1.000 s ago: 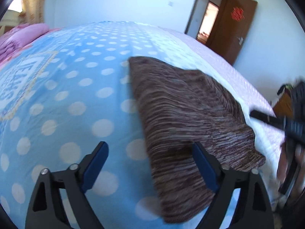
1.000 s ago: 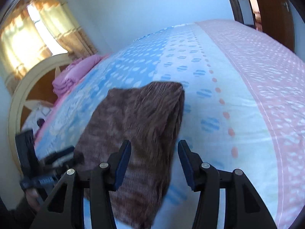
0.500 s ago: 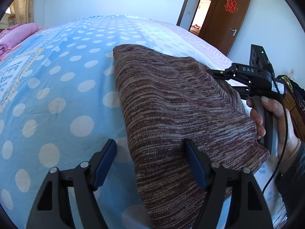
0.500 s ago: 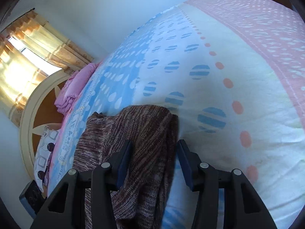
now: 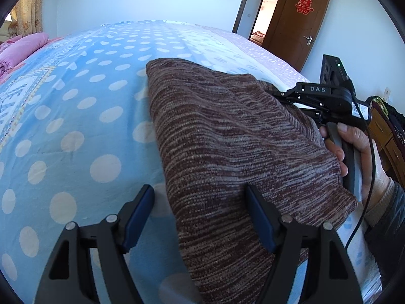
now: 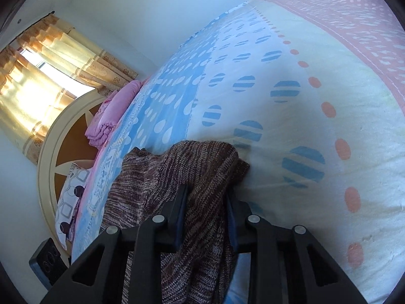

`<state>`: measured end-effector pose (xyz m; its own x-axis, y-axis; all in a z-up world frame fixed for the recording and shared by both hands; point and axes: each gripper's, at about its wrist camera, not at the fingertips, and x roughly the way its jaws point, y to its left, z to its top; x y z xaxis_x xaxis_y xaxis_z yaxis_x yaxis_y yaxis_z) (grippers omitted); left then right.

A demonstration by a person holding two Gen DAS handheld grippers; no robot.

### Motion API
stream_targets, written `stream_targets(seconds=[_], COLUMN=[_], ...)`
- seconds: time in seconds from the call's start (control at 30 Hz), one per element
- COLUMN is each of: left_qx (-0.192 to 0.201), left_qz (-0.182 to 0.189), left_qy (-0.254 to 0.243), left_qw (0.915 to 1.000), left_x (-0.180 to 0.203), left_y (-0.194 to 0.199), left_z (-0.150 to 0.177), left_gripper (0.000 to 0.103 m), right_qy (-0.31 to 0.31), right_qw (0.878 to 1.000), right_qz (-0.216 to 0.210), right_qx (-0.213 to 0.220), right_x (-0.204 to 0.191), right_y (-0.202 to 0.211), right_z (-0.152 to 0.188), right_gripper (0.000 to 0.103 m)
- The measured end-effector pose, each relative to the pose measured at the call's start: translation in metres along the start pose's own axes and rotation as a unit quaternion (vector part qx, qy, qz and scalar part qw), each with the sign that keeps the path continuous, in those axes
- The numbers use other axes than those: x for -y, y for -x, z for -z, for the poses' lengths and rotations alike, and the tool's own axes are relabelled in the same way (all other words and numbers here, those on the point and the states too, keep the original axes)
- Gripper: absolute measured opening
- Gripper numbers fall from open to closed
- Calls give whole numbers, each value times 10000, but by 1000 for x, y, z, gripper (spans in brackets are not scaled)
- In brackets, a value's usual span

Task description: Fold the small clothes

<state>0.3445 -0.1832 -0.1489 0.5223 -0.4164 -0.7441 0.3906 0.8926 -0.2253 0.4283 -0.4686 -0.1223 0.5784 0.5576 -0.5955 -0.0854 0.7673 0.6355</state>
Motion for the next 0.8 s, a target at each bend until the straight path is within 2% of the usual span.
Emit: stream_targets(seconds=[0.3, 0.43, 0.63, 0.7, 0.77, 0.8], left_qx=[-14, -1, -17, -23, -23, -41], left_qz=[-119, -44, -184, -259, -481, -591], left_qy=[-126, -278, -459, -558, -784, -852], left_qw=[9998, 9996, 9988, 9981, 9958, 9946], left_x=[6, 12, 22, 25, 34, 38], left_y=[0, 2, 5, 7, 11, 13], left_z=[0, 1, 2, 2, 3, 2], left_gripper=[76, 61, 52, 44, 34, 32], right_qy=[414, 477, 779, 834, 868, 871], right_qw=[9980, 9971, 9911, 9890, 9876, 9874], right_qz=[453, 576, 1052, 1194, 1274, 1285], right_qx=[121, 141, 220, 247, 283, 305], right_x=[-12, -14, -30, -37, -43, -45], right_y=[-1, -1, 0, 3, 7, 10], right_z=[4, 4, 9, 13, 16, 18], right_gripper=[27, 26, 25, 22, 21, 20])
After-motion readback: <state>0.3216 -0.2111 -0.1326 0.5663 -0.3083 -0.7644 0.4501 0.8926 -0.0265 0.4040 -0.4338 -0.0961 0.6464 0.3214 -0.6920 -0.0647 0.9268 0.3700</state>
